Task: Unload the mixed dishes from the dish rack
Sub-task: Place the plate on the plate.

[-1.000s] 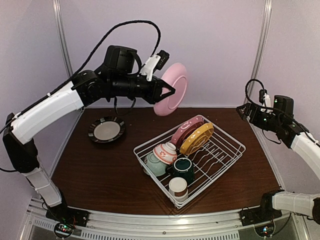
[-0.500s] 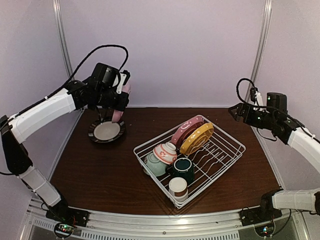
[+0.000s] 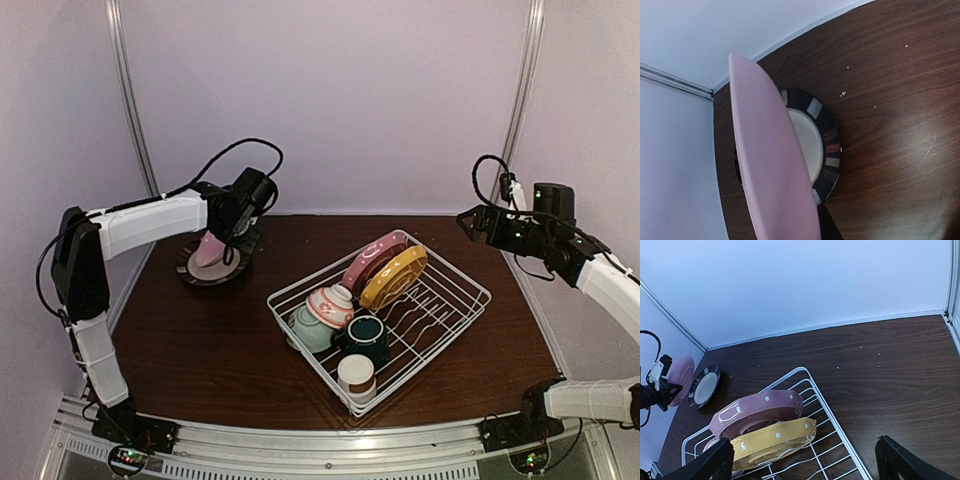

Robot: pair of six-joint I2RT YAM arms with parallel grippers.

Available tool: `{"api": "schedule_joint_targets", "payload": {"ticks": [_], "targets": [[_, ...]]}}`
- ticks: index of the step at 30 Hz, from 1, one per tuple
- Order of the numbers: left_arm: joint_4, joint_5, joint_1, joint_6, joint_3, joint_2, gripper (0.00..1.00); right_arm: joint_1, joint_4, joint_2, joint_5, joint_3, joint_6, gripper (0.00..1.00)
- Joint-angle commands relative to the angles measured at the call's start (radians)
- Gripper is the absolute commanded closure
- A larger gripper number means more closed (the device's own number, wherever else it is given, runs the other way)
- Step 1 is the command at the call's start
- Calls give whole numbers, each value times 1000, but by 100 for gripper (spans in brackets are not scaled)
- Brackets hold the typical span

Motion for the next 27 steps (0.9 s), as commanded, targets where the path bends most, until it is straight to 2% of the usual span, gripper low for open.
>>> {"api": "schedule_joint_targets", "payload": {"ticks": [1, 7, 17, 22, 27], "targets": [[-1, -91, 36, 36, 47, 29, 100, 5, -23, -28, 32, 5, -17, 0], [12, -63, 95, 50, 38, 91, 100, 6, -8, -17, 20, 10, -6, 0], [64, -43, 119, 71, 50, 183, 99, 6, 2, -9, 10, 14, 1, 0], [64, -40, 130, 77, 69, 238, 96, 5, 3, -1, 7, 18, -1, 0], [68, -17, 135, 75, 71, 257, 84, 6, 15, 6, -1, 19, 9, 0]]}}
